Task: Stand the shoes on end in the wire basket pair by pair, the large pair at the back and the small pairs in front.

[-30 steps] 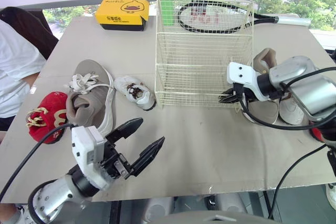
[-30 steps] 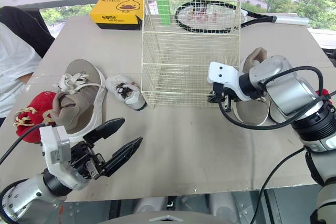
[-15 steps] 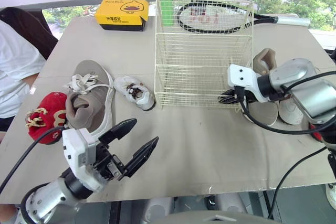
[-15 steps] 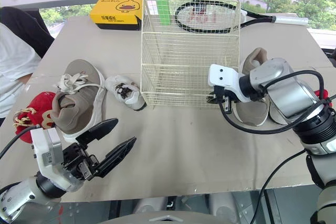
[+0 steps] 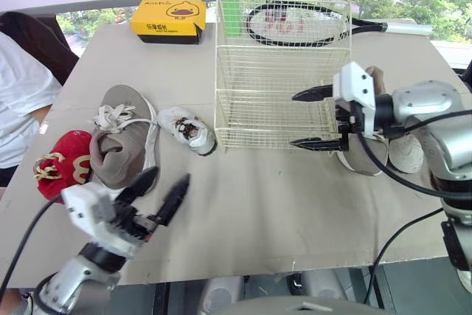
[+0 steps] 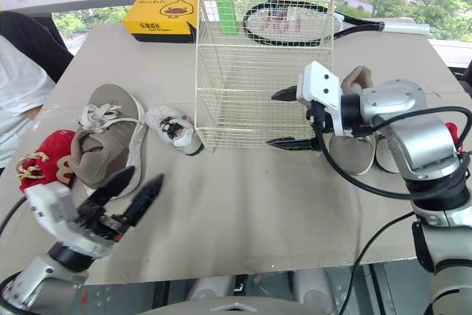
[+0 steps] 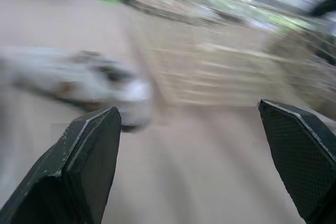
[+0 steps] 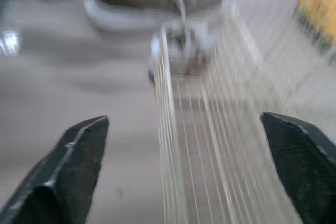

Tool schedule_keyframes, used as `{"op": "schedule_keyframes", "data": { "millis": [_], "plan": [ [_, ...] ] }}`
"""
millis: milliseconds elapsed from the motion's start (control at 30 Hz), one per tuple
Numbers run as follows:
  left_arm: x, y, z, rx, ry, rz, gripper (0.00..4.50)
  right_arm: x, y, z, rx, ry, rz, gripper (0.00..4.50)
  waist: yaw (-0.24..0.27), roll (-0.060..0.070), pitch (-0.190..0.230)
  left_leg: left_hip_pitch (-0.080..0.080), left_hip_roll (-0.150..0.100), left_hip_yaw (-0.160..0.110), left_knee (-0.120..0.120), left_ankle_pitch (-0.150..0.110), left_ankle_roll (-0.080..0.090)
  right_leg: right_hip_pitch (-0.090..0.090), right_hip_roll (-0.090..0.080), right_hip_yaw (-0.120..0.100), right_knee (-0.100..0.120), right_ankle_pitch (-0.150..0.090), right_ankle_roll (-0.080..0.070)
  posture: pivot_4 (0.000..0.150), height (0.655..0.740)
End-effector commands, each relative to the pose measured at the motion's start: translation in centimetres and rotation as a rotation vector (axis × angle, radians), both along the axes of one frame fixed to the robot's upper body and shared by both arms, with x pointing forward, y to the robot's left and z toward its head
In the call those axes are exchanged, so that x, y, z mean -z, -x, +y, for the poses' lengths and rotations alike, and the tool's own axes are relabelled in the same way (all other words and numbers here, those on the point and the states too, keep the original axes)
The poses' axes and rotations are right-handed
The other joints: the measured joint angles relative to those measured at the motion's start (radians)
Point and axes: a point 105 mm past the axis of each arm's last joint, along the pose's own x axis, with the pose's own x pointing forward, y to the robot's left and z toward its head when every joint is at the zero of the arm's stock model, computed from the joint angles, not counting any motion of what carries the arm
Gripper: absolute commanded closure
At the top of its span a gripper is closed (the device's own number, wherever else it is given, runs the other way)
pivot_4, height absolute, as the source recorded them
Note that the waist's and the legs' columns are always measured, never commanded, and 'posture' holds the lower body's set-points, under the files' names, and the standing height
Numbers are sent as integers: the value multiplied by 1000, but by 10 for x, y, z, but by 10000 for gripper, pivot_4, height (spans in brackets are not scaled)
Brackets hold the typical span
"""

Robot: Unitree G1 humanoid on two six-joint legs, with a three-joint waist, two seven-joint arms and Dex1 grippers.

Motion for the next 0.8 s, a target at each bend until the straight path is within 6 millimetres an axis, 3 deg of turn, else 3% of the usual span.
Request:
{"op": "schedule_keyframes", "data": {
  "millis": [33,267,400,567,800],
  "plan": [
    [-2,11,35,-192,-44,-14,0,-14,28,1,-84,-84,-29,522,0,0,0,0,0,0,0,0,0,0,0,0,0,0,0,1500,7400],
    [-8,15,66,-302,-79,9,0,-7,28,5,-66,-157,39,522,0,-1,-1,2,0,1,3,0,0,1,1,0,3,-1,-1,1500,7400],
    [6,5,79,-370,-153,82,0,7,25,9,-61,-124,39,522,0,-1,-1,2,-1,1,3,0,0,2,1,1,3,-1,-1,1500,7400],
    [14,-38,66,-285,-142,102,0,6,30,9,-62,-132,44,522,6,-2,-1,2,-1,-1,3,0,0,2,1,-1,4,-1,-1,1500,7400],
    [30,-75,50,-226,-73,133,0,6,35,2,-39,-108,27,522,0,-1,-1,3,-1,0,3,0,0,2,1,1,5,1,1,1500,7400]
  ]
}}
